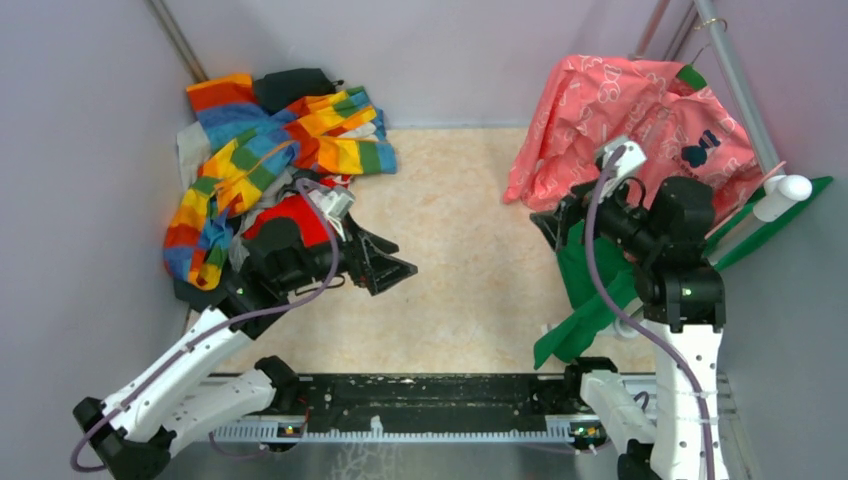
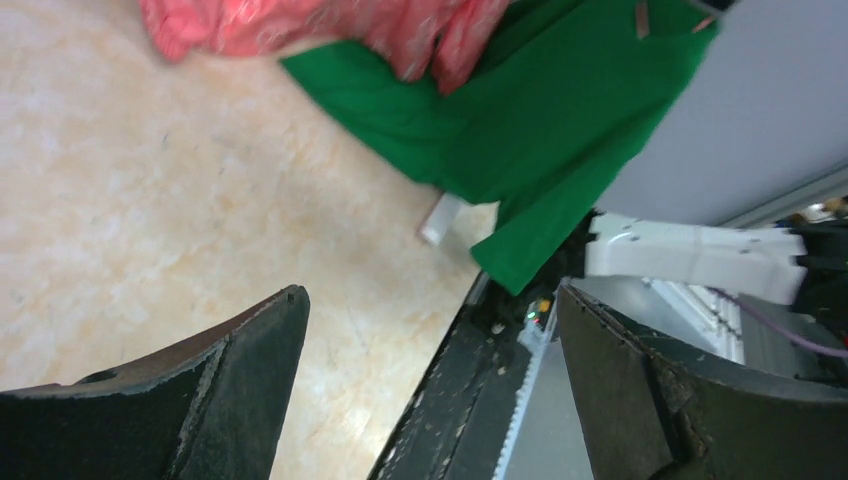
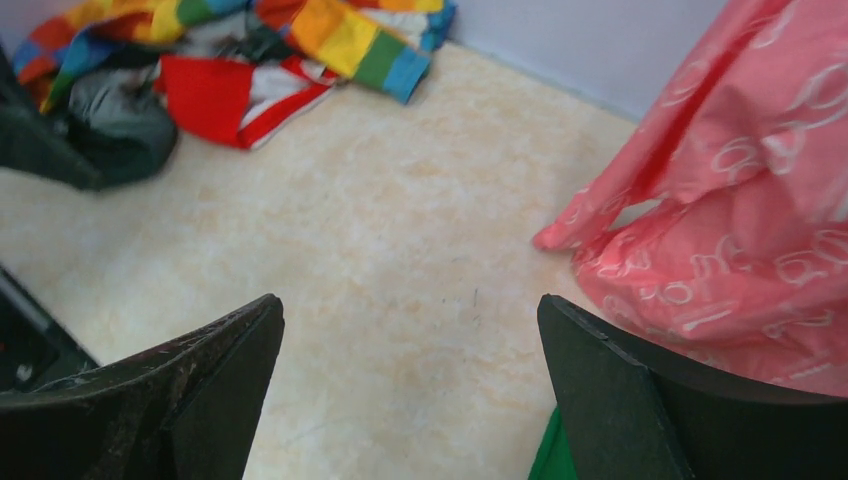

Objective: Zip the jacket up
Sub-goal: Pick up the jacket from the center of the board.

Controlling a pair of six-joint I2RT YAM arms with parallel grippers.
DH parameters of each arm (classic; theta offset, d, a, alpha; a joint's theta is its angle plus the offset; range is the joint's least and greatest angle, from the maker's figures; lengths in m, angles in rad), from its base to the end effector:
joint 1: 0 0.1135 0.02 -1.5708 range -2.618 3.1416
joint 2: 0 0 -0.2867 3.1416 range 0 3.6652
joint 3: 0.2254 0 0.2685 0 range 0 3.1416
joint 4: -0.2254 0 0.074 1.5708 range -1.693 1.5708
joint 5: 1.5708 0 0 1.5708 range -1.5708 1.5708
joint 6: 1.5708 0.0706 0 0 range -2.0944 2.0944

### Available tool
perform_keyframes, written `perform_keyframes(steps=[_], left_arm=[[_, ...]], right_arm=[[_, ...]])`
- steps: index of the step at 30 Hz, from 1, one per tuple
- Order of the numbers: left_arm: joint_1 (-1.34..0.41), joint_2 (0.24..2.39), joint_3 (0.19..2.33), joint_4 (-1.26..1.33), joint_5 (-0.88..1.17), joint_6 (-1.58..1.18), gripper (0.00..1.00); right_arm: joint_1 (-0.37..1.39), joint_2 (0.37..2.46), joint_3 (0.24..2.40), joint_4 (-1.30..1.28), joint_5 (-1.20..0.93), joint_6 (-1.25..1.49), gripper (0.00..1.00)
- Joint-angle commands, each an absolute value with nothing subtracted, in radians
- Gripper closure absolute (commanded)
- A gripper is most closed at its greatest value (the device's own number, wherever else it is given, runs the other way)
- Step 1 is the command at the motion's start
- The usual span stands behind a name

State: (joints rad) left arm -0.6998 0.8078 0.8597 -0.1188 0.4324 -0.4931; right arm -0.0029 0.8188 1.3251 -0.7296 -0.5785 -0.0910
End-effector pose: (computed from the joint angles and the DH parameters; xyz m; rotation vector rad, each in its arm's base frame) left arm 0.1476 -0.1630 0.3850 0.5390 1.7063 -1.2393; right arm 0.1538 0.0382 0.4728 -0.4870 1.7111 0.4497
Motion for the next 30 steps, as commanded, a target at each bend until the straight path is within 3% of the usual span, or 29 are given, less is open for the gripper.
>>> perform_keyframes(steps=[1,5,9,19,27,30], left_arm=[[-0.736,0.841,0.782,-0.099,0.257,-0.415,0.01],[-0.650,0.894,0.774,-0.126,0.241,-0.350,0.01],[-0.432,0.954,0.804,-0.153,0.313,-0.292,0.02],[-0.251,1.190,0.917,-0.112,-0.177,-0.012,0.04],[-0.008,1.455,1.105,0.006,0.072,-0.390,0.07],[-0.007,1.511,1.155,0.062,0.057,-0.308,0.07]], right_arm=[[-0.020,0.806,1.225,-0.793,-0.812,-0.328,0.02],[-0.022,0.798,1.092,-0.777,-0.876,-0.430,0.01],[-0.024,0.795,0.964,-0.683,-0.919,-0.471,0.02],[-0.025,0.781,0.688,-0.370,-0.961,-0.387,0.05],[-0.007,0.748,0.672,-0.386,-0.962,-0.412,0.05],[0.020,0.745,0.673,-0.394,-0.958,-0.420,0.05]])
